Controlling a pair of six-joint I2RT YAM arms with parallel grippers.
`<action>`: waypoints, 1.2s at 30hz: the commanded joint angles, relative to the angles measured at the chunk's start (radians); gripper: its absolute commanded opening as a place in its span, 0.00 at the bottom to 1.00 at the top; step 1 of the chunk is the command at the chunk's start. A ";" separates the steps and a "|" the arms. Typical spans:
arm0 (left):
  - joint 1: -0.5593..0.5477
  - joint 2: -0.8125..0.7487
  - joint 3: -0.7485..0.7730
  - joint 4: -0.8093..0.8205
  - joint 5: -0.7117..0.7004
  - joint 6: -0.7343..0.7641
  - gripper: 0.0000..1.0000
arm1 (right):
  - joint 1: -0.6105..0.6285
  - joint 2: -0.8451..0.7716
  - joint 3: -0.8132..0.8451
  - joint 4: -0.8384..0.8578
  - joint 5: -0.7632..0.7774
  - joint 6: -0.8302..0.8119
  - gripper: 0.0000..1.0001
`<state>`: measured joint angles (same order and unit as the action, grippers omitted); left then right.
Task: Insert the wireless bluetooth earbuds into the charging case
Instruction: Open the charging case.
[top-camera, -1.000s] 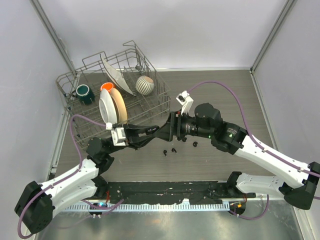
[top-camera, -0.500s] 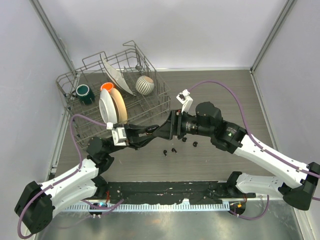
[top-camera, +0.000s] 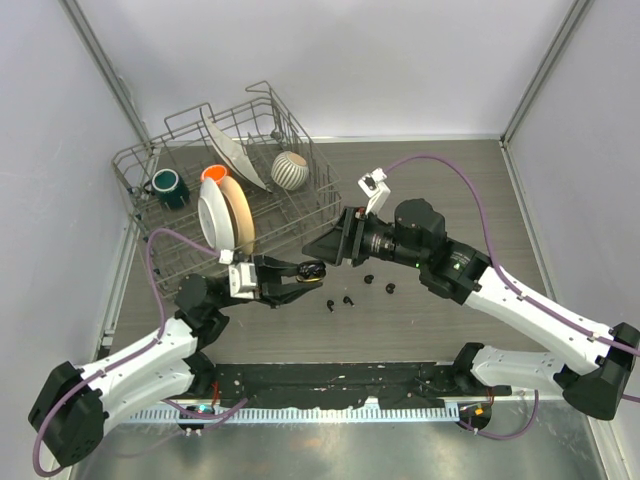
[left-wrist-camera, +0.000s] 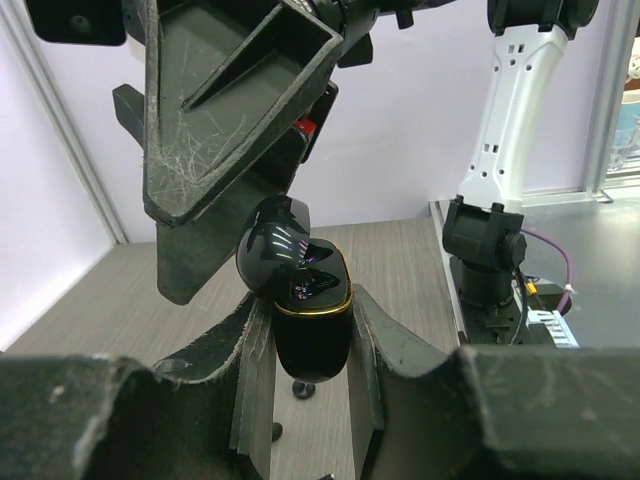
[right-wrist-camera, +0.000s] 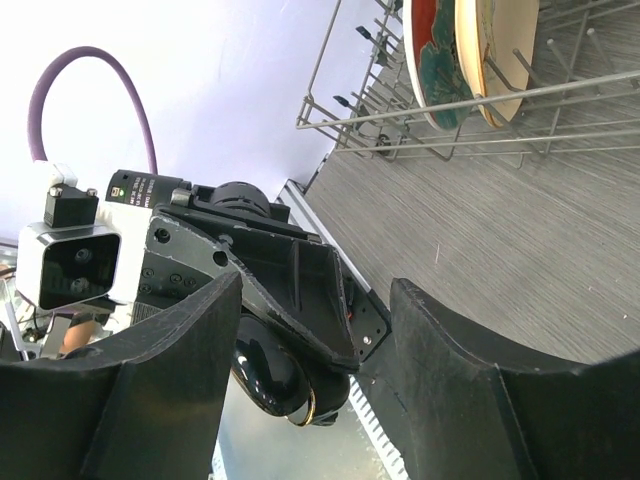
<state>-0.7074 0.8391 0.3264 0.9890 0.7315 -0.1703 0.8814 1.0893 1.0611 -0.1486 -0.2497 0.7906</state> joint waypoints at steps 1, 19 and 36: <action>-0.004 -0.028 0.011 0.019 -0.046 0.025 0.00 | -0.002 -0.011 0.004 0.069 0.010 0.002 0.66; -0.004 -0.051 0.003 -0.016 -0.179 0.060 0.00 | -0.002 -0.100 -0.016 0.020 -0.019 -0.070 0.76; -0.003 -0.066 0.019 -0.018 -0.176 0.061 0.00 | -0.002 -0.011 -0.006 0.012 -0.072 -0.079 0.72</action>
<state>-0.7074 0.7948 0.3233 0.9367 0.5678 -0.1230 0.8814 1.0672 1.0378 -0.1585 -0.3004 0.7361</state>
